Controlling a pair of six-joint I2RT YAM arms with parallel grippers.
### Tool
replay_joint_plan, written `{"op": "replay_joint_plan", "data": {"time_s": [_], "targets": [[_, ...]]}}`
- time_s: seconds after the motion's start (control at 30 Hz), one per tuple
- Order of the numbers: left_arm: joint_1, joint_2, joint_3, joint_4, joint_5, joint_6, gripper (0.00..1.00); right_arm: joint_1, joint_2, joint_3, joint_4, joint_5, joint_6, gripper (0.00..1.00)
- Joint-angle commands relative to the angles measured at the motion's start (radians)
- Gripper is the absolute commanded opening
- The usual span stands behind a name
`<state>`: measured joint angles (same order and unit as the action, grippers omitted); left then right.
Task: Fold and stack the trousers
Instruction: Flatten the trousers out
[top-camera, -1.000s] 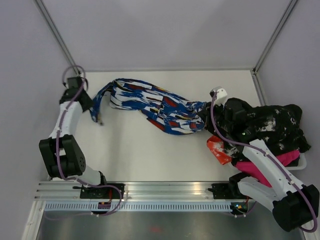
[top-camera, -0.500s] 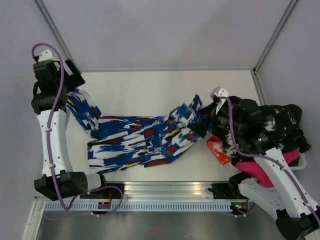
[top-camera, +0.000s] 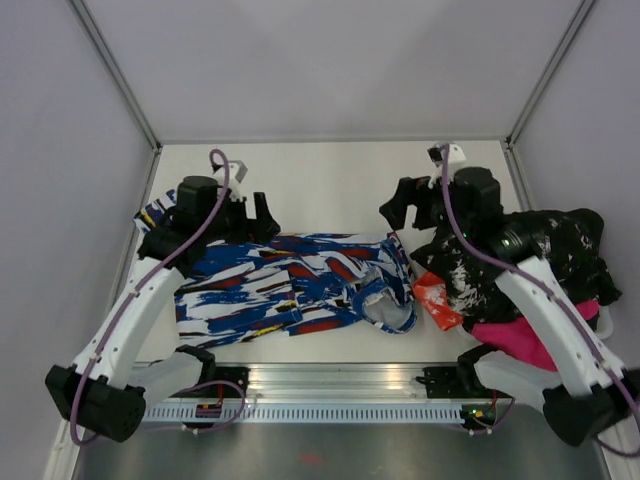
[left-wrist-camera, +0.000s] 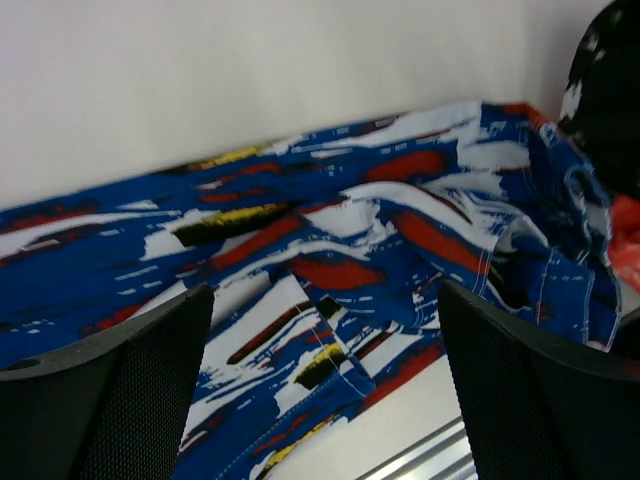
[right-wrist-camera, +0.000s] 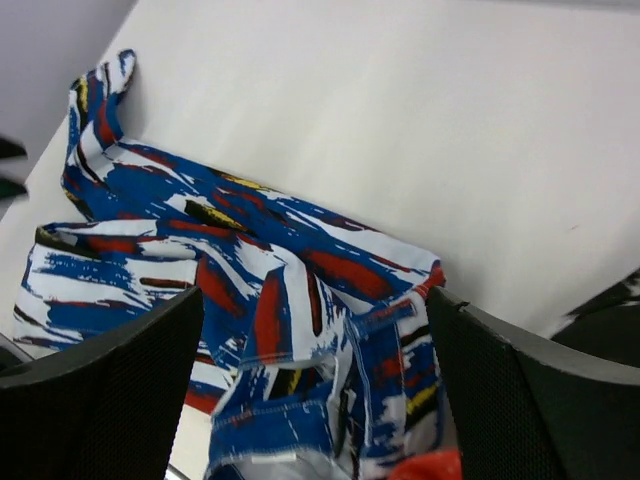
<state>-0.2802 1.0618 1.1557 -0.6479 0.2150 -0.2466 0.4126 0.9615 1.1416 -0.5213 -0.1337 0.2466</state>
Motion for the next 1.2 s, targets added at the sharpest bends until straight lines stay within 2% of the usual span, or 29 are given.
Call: {"op": "replay_joint_plan", "data": {"time_s": [0.0,0.13,0.3,0.63,0.83,1.03,1.07,1.13,1.17], "targets": [[-0.074,0.039,-0.103,0.079,-0.015,-0.057,0.97,0.002,0.256,0.014,-0.032,0.045,0.166,0.98],[-0.112,0.075,-0.171,0.105,-0.115,-0.068,0.97,0.003,0.293,-0.068,0.007,0.108,0.215,0.96],[-0.162,0.156,-0.189,0.099,-0.161,-0.037,0.95,0.008,0.252,-0.141,-0.037,0.152,0.163,0.93],[-0.178,0.188,-0.338,0.157,-0.210,-0.097,0.95,0.037,0.286,-0.166,-0.031,0.120,0.146,0.87],[-0.185,0.222,-0.320,0.111,-0.281,-0.123,0.93,0.097,0.332,-0.154,-0.002,0.128,0.166,0.87],[-0.259,0.273,-0.315,0.128,-0.356,-0.125,0.92,0.103,0.413,-0.152,0.004,0.226,0.181,0.70],[-0.273,0.286,-0.312,0.131,-0.365,-0.132,0.92,0.101,0.431,-0.152,0.010,0.230,0.175,0.59],[-0.324,0.332,-0.303,0.142,-0.406,-0.148,0.92,0.101,0.444,-0.151,0.020,0.246,0.169,0.46],[-0.339,0.351,-0.300,0.146,-0.420,-0.164,0.92,0.103,0.450,-0.149,0.023,0.258,0.169,0.32]]}}
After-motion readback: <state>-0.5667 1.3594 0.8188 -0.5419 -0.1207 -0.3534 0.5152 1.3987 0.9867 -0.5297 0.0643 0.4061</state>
